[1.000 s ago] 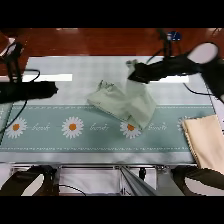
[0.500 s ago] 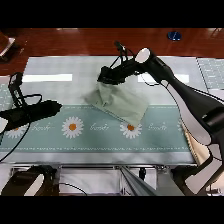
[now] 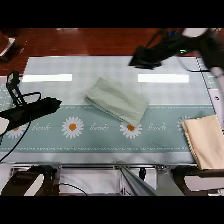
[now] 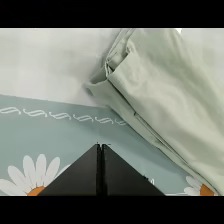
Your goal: Fold the shirts.
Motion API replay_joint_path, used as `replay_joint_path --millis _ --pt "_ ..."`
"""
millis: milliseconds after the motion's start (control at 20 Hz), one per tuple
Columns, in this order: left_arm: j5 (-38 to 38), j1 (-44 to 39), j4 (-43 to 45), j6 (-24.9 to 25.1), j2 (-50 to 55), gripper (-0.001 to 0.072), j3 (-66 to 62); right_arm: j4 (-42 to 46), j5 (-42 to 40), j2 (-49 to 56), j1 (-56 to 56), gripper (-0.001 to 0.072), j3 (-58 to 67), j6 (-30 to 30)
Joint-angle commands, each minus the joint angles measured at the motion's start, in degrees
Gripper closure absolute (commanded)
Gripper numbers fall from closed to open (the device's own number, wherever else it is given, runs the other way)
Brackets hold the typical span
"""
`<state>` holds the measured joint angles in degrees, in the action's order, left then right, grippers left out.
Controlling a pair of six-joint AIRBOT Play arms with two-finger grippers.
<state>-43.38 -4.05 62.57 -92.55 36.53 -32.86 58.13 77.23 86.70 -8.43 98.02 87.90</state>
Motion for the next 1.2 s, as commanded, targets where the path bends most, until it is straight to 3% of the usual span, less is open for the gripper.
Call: replay_joint_path --millis 0,100,200,300,350,450,600,700,850,1000,1050,1100,1150 --pt "1.6 0.0 0.0 0.1 0.3 0.069 0.0 23.2 -1.7 -20.3 8.0 0.0299 -15.0 6.4" --pt "1.7 0.0 0.0 0.3 0.7 0.069 0.0 27.2 -11.4 -34.0 11.3 0.0299 -34.1 13.0" --pt "1.6 0.0 -0.1 0.3 0.9 0.069 0.0 27.8 -20.8 -45.6 13.0 0.0299 -54.4 25.4" --pt "1.6 0.0 -0.1 0.3 1.4 0.069 0.0 16.4 -31.9 -50.6 12.8 0.03 -70.7 31.9" --pt "1.6 0.0 -0.1 0.3 1.8 0.069 0.0 6.9 -36.5 -50.0 12.2 0.03 -76.2 30.0" --pt "1.6 0.0 -1.1 0.3 3.0 0.069 0.0 -7.9 -40.9 -44.2 10.4 0.03 -81.0 20.0" --pt "1.6 0.0 -2.7 0.3 4.9 0.069 0.0 -23.1 -38.4 -29.8 9.3 0.03 -77.8 1.9" --pt "1.6 0.0 -2.7 0.3 5.6 0.069 0.0 -29.2 -34.8 -20.5 9.3 0.03 -73.2 -7.0" --pt "1.6 0.0 -2.6 0.3 5.6 0.069 0.0 -32.5 -28.2 -8.8 9.0 0.03 -65.9 -12.3" --pt "1.9 0.0 -2.7 0.3 5.6 0.069 0.0 -32.7 -26.6 -1.3 5.0 0.03 -58.7 -12.9" --pt "1.9 0.0 -2.7 0.3 5.6 0.069 0.0 -32.5 -26.1 0.5 3.1 0.0316 -55.9 -12.9" --pt "1.8 0.0 -2.7 0.3 5.6 0.069 0.0 -31.9 -25.7 1.6 1.6 0.0403 -53.3 -13.0" --pt "1.8 0.0 -2.8 0.3 5.6 0.069 0.0 -30.9 -25.7 1.9 0.5 0.0569 -50.9 -13.0"
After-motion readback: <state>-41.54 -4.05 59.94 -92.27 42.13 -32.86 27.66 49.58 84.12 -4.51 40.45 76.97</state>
